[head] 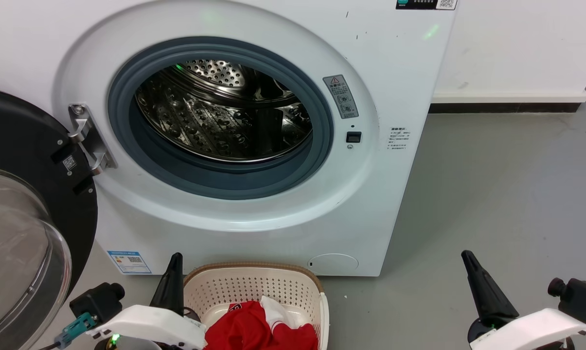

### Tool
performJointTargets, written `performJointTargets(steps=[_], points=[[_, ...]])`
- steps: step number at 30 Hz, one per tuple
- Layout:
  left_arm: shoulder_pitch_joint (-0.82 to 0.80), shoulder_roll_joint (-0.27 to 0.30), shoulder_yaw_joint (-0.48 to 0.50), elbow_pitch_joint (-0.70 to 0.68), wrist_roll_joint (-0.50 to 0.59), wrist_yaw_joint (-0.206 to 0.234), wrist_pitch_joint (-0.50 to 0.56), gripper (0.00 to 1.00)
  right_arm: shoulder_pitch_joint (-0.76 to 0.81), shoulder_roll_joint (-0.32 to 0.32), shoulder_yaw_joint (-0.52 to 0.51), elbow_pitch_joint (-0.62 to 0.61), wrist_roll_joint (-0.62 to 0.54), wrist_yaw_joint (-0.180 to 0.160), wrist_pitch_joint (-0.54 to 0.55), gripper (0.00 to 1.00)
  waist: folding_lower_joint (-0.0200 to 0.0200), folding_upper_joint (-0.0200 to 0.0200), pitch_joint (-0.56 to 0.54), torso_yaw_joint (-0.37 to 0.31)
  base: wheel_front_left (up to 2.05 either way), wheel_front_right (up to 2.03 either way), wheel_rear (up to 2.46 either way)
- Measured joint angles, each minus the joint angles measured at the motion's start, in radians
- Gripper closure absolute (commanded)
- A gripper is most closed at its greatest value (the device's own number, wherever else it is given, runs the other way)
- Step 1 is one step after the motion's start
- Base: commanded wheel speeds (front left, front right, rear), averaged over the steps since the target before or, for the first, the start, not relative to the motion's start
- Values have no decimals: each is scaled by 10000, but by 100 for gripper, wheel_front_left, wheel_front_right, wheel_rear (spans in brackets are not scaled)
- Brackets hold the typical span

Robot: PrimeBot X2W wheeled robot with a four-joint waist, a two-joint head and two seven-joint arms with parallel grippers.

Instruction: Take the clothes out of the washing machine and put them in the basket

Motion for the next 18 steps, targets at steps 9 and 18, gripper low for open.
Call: performJointTargets(steps=[9,18], points=[[-179,-15,245,182,-1275,-249,201,100,-266,-48,-90,431,1360,-2,-31,100,0,0,26,-21,0,0,0],[-243,-50,439,320,-2437,-424,395,100,-530,-82,-199,809,2581,-2,-44,100,0,0,50,-41,0,0,0]])
